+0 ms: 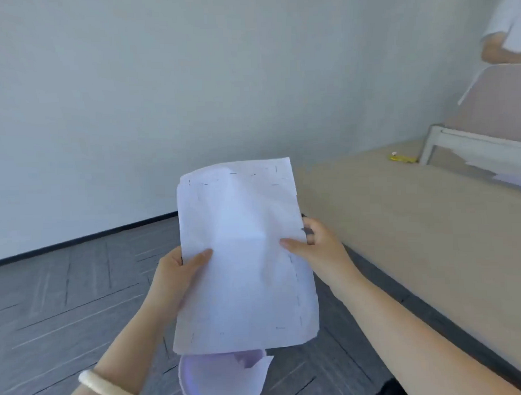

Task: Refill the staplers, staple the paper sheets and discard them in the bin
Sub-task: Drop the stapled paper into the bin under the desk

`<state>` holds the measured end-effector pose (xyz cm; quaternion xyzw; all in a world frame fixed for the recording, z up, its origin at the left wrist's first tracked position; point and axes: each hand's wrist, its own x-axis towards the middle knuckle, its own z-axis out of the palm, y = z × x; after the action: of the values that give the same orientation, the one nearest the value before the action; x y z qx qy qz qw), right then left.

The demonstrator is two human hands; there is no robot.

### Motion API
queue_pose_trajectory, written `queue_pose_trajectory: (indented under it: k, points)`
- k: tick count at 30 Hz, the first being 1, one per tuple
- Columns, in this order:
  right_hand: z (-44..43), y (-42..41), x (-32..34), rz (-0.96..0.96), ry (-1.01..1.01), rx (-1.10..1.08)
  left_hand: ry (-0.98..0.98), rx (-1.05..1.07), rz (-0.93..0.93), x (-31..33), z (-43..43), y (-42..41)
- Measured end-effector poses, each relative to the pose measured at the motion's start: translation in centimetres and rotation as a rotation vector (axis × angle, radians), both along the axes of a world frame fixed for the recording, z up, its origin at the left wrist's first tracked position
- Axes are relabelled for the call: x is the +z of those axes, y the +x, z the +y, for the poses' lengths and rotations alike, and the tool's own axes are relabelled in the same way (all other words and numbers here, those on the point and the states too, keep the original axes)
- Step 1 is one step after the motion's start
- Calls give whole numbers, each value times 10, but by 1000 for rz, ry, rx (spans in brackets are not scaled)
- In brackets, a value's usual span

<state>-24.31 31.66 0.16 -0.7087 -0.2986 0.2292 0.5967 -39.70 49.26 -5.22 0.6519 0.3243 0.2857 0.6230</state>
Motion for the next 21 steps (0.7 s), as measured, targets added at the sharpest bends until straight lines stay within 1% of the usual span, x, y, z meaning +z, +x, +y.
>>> queue_pose_trajectory:
  k: [2,5,8,10,12,14,16,19,21]
  points:
    - [27,-5,-44,16,-118,-16,45,19,154,-32,20,-11]
    - [55,-11,-111,58,-363,-13,77,-19,437,-91,38,-24]
    - [61,-21,-165,231,-540,25,-29,-66,608,-151,39,-35]
    - [55,-28,-186,377,-662,99,-126,-109,721,-187,38,-39]
    - [48,-29,-207,388,-783,157,-204,-158,833,-217,36,-41]
    - [45,-29,-226,342,-846,151,-286,-148,882,-236,33,-39]
    - [44,-28,-240,366,-857,154,-352,-112,880,-245,28,-33]
    - [42,-26,-254,574,-791,103,-485,3,822,-257,31,-26]
    - [41,-21,-261,620,-765,78,-512,85,826,-261,38,-24]
